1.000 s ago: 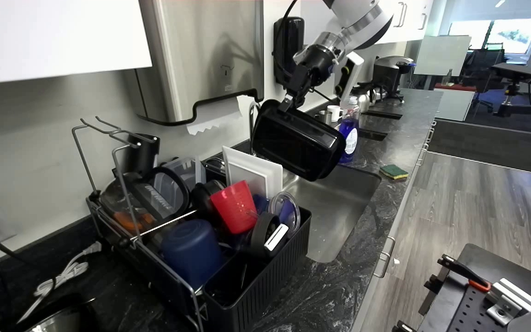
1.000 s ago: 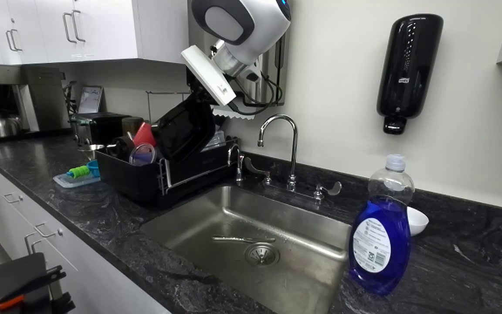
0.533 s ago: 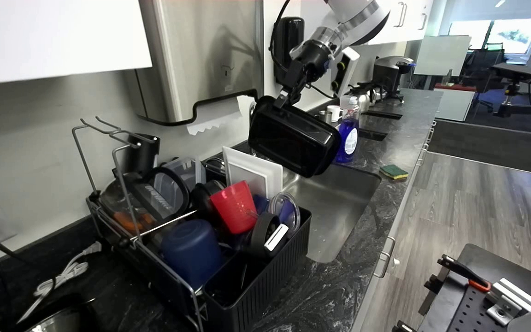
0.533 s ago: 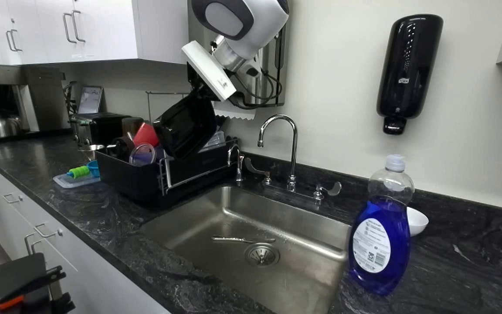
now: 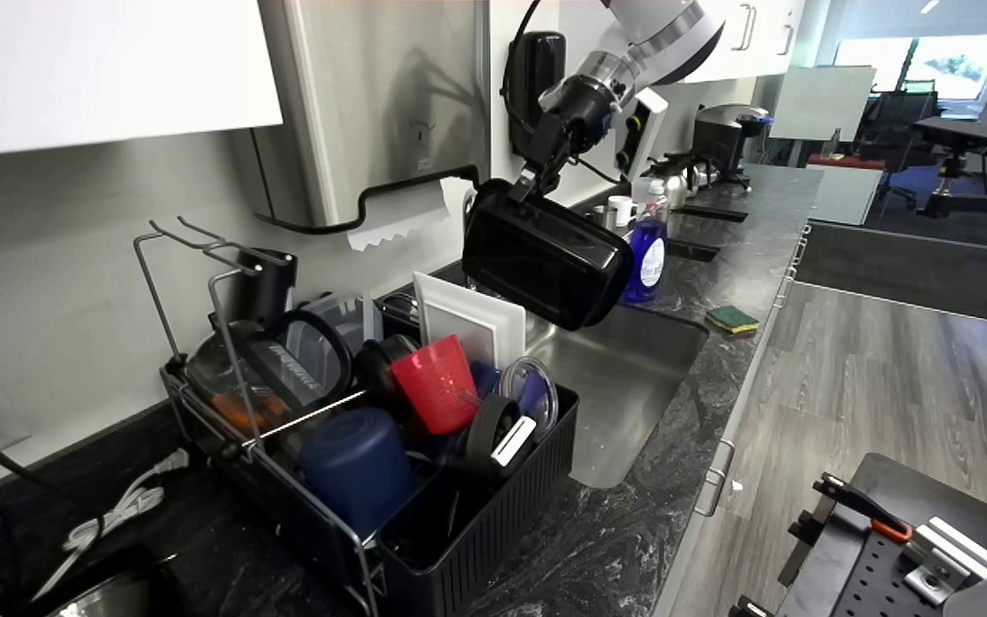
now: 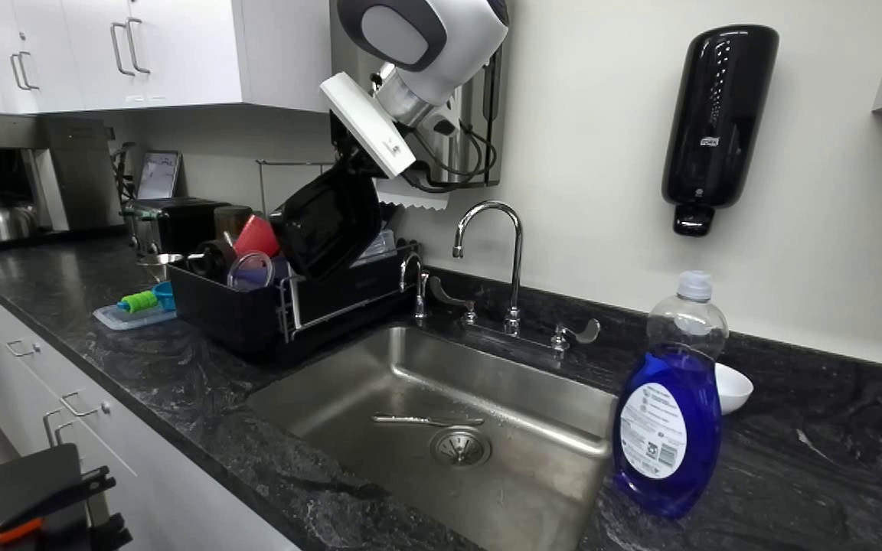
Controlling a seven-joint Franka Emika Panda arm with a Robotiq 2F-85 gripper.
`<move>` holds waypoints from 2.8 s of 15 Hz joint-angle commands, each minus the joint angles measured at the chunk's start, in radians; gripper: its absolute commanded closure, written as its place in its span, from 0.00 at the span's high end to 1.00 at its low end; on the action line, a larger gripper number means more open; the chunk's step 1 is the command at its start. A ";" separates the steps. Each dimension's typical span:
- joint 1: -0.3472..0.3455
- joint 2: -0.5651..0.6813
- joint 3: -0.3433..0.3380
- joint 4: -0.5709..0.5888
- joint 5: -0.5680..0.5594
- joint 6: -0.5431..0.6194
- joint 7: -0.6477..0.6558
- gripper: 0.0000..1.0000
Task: Move the black bowl from the sink to on the plate dryer
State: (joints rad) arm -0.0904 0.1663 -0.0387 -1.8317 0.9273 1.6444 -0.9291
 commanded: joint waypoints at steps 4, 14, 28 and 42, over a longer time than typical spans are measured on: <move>0.000 0.001 -0.001 0.003 -0.001 -0.004 0.001 0.07; 0.004 -0.071 0.005 0.006 0.010 -0.049 -0.001 0.02; 0.120 -0.121 0.068 0.054 0.043 -0.102 0.062 0.02; 0.165 0.025 0.119 0.137 0.041 0.205 0.363 0.02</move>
State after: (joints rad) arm 0.0760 0.1679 0.0736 -1.7146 0.9586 1.8010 -0.6125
